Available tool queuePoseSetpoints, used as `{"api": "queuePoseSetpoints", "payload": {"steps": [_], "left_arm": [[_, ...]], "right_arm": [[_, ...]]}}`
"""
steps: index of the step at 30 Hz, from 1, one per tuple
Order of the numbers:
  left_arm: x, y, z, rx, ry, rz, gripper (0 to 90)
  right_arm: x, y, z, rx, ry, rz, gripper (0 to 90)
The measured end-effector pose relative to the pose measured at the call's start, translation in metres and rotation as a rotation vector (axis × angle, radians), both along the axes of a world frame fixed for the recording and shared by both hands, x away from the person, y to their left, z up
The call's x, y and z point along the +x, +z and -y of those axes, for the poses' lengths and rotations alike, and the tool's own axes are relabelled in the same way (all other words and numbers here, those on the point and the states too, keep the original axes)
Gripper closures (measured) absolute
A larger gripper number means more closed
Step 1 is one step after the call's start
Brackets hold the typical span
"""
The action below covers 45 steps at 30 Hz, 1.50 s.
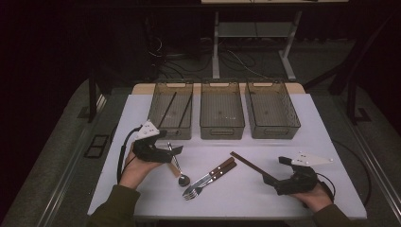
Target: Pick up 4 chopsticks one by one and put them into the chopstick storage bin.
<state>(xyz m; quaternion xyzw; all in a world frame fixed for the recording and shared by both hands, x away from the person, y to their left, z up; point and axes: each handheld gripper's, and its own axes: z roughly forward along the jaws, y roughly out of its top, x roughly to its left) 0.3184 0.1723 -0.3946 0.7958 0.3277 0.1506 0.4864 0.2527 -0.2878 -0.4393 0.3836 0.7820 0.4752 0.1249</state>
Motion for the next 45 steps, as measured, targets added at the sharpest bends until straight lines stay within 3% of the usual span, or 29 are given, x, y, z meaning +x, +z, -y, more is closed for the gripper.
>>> {"api": "queuePoseSetpoints", "payload": {"steps": [5, 9, 13, 19, 21, 24, 30, 35, 38, 45], "left_arm": [[-0.017, -0.011, 0.002, -0.007, -0.02, -0.001, 6.6], [-0.027, -0.018, 0.003, -0.023, -0.048, -0.03, 0.6], [-0.037, -0.022, 0.004, -0.013, -0.075, -0.02, 0.0], [-0.048, -0.031, 0.007, -0.04, -0.106, -0.015, 0.0], [-0.05, -0.036, 0.009, -0.037, -0.118, -0.028, 0.0], [-0.053, -0.041, 0.013, 0.011, -0.141, -0.033, 0.0], [-0.052, -0.041, 0.014, 0.017, -0.169, -0.045, 0.0], [-0.052, -0.042, 0.016, 0.022, -0.182, -0.06, 0.0], [-0.052, -0.041, 0.016, 0.035, -0.187, -0.058, 0.0], [-0.052, -0.042, 0.016, 0.038, -0.195, -0.067, 0.0]], "right_arm": [[-0.001, 0.0, 0.0, 0.0, -0.002, 0.0, 0.5], [0.0, 0.0, 0.0, -0.005, 0.0, -0.001, 0.5], [-0.001, 0.001, 0.0, -0.003, -0.001, 0.002, 0.5], [-0.001, 0.001, 0.0, -0.004, -0.002, 0.004, 0.5], [-0.002, 0.002, 0.001, -0.006, 0.0, 0.007, 0.5], [-0.001, 0.004, 0.002, -0.011, 0.004, 0.007, 0.5], [0.0, 0.012, 0.006, -0.036, 0.027, 0.012, 0.5], [0.003, 0.016, 0.013, -0.065, 0.017, -0.01, 0.6], [0.003, 0.016, 0.018, -0.085, 0.038, -0.03, 13.6], [0.003, 0.014, 0.025, -0.127, 0.06, -0.066, 26.5]]}}
